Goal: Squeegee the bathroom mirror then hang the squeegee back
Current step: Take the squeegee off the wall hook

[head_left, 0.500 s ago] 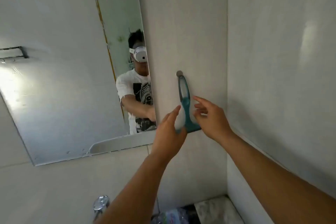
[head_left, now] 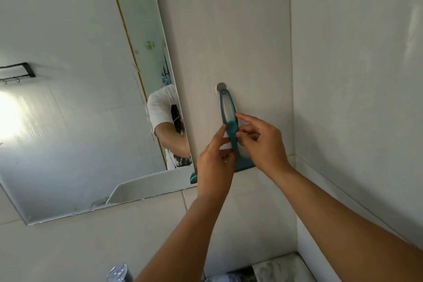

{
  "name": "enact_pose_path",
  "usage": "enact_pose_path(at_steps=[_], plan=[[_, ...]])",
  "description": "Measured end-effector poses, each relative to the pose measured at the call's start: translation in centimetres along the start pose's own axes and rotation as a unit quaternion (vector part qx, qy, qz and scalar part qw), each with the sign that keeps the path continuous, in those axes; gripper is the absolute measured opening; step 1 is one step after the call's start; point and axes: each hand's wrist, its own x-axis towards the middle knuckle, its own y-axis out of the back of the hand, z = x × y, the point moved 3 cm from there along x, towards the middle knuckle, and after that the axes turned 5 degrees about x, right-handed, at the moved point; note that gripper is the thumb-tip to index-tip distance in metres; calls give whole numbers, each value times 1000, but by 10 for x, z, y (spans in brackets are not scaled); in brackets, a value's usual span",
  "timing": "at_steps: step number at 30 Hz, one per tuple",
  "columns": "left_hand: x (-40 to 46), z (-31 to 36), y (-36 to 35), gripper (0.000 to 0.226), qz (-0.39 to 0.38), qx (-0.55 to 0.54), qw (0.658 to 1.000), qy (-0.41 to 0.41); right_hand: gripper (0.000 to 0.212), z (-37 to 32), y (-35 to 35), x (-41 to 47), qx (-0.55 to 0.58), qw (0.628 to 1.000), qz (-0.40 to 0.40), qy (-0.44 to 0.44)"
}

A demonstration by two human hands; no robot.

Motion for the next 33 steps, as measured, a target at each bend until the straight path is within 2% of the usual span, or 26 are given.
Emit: enact_pose_path(at_steps=[13, 19, 23, 25, 27, 30, 33], plan=[[-19, 20, 24, 68, -22, -66, 997, -14, 43, -32, 14, -23, 27, 1000, -4, -1], [-43, 29, 65, 77, -54, -55, 996, -52, 46, -64, 17, -52, 41, 999, -22, 20], [-55, 26, 102, 71, -82, -53, 994, -58, 45, -85, 8, -65, 38, 997, -45, 40], [-59, 22, 124, 67, -104, -38, 992, -53, 43, -96, 3, -73, -8, 995, -64, 75], [-64, 16, 146, 62, -126, -25, 990, -55, 43, -110, -2, -82, -102, 980, -70, 154], [-71, 8, 179, 57, -163, -14, 986, -42, 52, -131, -14, -92, -257, 916, -69, 301], [-79, 2, 211, 58, -196, 3, 980, -41, 57, -147, -28, -96, -341, 860, -104, 365]])
